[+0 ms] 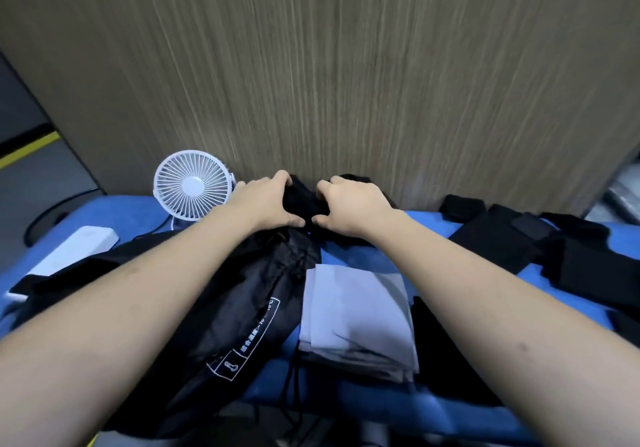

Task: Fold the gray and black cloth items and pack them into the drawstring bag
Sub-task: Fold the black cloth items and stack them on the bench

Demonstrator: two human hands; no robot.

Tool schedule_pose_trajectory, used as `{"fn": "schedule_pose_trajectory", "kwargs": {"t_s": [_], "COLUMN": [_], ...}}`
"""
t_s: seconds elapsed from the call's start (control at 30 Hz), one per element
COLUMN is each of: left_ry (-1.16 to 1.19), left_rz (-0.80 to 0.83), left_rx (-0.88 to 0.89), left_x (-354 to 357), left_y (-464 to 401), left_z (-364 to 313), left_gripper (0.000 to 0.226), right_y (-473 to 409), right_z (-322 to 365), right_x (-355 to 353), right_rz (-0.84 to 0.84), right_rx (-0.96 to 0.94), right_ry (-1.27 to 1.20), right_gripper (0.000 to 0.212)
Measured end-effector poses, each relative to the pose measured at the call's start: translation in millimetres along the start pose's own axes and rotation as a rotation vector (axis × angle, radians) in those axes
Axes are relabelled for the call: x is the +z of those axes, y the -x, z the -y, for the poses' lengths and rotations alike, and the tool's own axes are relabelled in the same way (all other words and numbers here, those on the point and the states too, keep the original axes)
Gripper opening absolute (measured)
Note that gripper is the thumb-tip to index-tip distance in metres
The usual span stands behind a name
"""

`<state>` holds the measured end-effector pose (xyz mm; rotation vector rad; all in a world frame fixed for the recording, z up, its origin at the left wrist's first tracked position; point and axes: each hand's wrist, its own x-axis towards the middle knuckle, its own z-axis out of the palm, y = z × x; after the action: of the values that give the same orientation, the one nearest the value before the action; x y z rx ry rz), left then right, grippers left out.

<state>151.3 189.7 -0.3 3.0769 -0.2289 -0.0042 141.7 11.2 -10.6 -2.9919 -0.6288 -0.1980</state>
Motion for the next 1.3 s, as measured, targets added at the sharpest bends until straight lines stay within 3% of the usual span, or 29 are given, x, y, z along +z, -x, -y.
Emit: {"fn": "schedule_pose_trajectory", "kwargs": {"t_s": [0.13,0.27,0.5,0.63,0.8,0.9,1.2,1.3], "left_ry": [0.230,0.318,0.369,0.385,0.505,0.404,0.415,0.453], "left_rz": [-0.040,-0.241,-0.556,-0.628,-0.594,-0.515,-0.462,-0.373], "left_rx": [0.033,0.126,0.185,0.173,0.340,0.414,0.283,0.266], "left_x": [7.2,6.5,-26.8,-66.4,-107.4,-122.8,-116.1,-101.5], "left_y": [-5.0,-5.1,10.2,27.3,51.9,62.2,93.7,107.8], "left_z": [10.9,14.8,-1.3,-16.9,-35.7,-39.4,-63.7,-94.0], "left_gripper": [0.057,0.025,0.014,0.013,0.013,0.034,0.027,0.024], "right_y": [-7.9,-9.7,-6.5,6.2,32.1,53.2,147.8,187.9], "right_z": [8.1,14.2,18.0,17.3,9.7,-1.9,-77.3,-101.4], "right_x": [10.0,8.4,-24.7,-48.4,-66.0,-80.4,-120.9,-126.4], "right_rz": [-0.094,-0.262,-0.475,-0.410,-0.250,-0.265,-0.410,-0.349], "right_rx": [-0.034,-0.064,0.046,0.035,0.148,0.220,0.429,0.548], "right_ry": [-0.027,0.015,-0.110,-0.121,-0.338,-0.486,-0.532,-0.454], "right_gripper": [0.039,0.027,0.020,0.026,0.032,0.021,0.009,0.008]}}
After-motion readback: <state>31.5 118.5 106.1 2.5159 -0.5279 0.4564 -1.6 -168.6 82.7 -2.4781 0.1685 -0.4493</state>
